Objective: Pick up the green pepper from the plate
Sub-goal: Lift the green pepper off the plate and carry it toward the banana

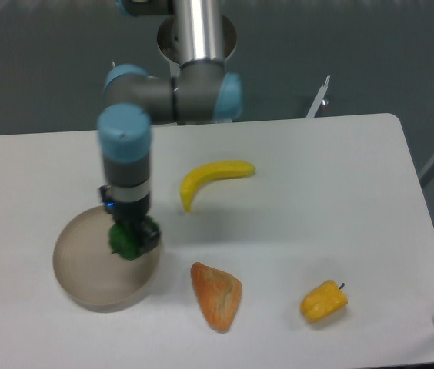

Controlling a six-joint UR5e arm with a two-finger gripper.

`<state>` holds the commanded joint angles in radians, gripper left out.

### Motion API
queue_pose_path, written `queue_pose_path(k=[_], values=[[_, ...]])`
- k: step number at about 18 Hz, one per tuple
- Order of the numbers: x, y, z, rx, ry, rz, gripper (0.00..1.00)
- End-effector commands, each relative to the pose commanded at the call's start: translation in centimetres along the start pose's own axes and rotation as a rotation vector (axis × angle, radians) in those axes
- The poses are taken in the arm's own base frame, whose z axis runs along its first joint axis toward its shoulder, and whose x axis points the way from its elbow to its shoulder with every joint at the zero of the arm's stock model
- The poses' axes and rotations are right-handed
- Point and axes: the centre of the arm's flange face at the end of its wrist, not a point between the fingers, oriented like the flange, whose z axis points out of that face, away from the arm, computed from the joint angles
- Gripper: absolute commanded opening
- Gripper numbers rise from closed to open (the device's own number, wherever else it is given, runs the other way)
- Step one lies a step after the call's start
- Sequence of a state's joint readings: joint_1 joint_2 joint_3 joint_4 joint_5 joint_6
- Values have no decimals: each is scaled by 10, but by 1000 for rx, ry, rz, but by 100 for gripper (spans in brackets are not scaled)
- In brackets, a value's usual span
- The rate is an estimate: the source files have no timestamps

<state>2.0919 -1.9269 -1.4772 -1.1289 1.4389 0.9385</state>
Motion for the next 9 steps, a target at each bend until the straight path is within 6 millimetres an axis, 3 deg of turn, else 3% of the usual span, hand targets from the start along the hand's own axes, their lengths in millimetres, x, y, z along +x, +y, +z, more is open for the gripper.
queue_pose_path(k=[3, 8, 9], values=[[-32, 42, -24, -33, 13, -53, 24], [-87, 117, -36, -102, 81, 106, 25], [-91, 121, -40, -116, 71, 128, 25]])
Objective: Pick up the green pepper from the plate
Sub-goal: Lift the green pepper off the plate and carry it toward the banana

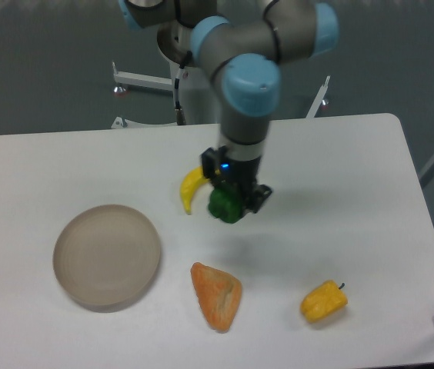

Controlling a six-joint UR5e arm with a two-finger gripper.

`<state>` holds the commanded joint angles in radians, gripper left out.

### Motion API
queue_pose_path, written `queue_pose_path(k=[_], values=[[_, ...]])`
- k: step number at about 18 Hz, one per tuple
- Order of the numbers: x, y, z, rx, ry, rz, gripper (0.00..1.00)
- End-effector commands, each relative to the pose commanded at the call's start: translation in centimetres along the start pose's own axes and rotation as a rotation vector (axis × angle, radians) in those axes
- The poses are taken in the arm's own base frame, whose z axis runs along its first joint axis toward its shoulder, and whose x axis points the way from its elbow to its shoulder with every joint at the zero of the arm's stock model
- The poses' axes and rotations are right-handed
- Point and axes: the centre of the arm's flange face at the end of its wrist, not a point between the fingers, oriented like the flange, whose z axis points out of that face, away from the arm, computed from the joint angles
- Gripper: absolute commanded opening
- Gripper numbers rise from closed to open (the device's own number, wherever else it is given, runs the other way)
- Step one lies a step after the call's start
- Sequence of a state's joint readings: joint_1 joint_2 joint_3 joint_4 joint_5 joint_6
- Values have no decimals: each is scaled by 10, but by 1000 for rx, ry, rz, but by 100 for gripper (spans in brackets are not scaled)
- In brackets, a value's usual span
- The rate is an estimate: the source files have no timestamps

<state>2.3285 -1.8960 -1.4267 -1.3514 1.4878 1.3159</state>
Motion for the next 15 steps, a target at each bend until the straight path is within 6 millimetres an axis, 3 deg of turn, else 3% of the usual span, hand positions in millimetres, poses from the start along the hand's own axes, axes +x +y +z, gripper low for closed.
queue_pose_path(k=[4, 8, 15], values=[[-17, 9, 15, -107, 21, 63, 26], [-27, 15, 13, -100, 21, 121, 26], [-29, 18, 15, -90, 21, 118, 26]])
